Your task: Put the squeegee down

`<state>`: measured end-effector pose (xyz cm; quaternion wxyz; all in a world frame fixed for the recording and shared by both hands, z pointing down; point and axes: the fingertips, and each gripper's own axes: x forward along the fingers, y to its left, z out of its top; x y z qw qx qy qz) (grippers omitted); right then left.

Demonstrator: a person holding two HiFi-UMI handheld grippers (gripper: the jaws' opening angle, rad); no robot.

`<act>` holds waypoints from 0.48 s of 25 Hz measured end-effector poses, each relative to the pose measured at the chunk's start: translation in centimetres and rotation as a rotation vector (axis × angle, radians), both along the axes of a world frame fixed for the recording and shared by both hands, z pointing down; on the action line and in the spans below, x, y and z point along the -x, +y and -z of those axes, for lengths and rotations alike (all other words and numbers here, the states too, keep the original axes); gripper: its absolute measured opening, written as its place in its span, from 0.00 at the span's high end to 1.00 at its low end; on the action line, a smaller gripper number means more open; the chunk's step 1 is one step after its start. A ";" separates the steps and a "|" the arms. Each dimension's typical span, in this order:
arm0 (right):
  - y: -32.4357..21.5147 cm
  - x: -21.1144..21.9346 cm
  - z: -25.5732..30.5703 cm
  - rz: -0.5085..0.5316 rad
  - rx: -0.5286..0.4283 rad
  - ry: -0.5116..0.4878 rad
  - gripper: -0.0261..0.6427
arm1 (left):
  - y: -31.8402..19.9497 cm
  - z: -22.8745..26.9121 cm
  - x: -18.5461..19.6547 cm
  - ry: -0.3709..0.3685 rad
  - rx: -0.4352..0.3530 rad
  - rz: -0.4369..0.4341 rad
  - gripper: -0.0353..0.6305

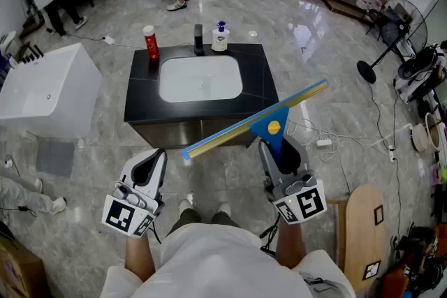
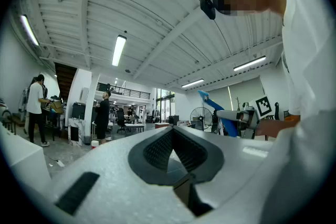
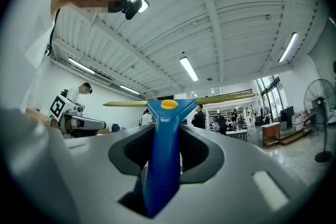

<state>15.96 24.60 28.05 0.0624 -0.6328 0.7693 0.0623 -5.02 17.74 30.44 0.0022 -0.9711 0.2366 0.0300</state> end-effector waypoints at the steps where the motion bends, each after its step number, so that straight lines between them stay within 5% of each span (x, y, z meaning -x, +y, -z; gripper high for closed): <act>1: 0.0 0.0 0.0 0.000 0.001 0.000 0.74 | 0.0 0.1 0.0 0.001 -0.001 0.003 0.94; 12: 0.1 0.7 0.2 0.013 0.001 0.007 0.74 | 0.4 0.3 0.3 -0.006 -0.011 0.002 0.94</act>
